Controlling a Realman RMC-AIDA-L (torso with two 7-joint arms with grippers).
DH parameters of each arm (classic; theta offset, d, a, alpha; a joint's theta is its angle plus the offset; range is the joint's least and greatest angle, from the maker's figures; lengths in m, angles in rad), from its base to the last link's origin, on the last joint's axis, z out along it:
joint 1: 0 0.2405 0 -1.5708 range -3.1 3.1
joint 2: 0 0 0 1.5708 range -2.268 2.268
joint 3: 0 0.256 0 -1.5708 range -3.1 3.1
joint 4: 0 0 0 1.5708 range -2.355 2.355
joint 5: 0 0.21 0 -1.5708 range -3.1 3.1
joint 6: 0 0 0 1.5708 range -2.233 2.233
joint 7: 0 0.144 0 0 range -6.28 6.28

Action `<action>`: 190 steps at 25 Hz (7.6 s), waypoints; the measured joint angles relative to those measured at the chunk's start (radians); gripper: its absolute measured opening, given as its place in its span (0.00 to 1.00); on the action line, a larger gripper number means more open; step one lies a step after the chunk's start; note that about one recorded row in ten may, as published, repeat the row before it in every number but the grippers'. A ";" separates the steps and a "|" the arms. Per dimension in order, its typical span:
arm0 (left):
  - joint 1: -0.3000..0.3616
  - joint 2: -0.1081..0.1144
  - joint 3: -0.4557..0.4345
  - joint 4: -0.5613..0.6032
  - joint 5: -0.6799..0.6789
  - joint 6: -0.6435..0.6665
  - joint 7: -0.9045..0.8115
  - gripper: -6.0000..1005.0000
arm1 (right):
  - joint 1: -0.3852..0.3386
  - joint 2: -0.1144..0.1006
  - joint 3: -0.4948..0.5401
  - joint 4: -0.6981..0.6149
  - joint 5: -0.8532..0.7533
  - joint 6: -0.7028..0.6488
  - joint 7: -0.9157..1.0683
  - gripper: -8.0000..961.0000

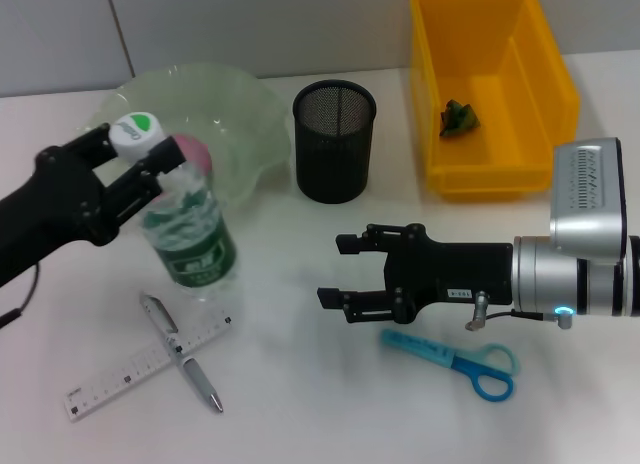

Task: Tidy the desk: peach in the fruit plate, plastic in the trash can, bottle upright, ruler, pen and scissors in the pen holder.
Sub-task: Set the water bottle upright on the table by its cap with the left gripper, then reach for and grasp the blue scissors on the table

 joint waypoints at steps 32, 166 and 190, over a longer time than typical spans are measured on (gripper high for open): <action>0.020 -0.006 -0.144 -0.043 -0.016 -0.285 0.167 0.46 | -0.005 0.002 -0.013 0.006 -0.002 -0.008 0.002 0.79; -0.004 -0.006 0.037 0.359 0.645 0.065 -0.160 0.80 | -0.011 -0.007 -0.021 -0.670 -0.455 -0.361 0.904 0.79; -0.007 -0.005 0.036 0.320 0.639 0.001 -0.161 0.80 | 0.310 0.004 -0.548 -0.767 -0.946 -0.454 1.387 0.79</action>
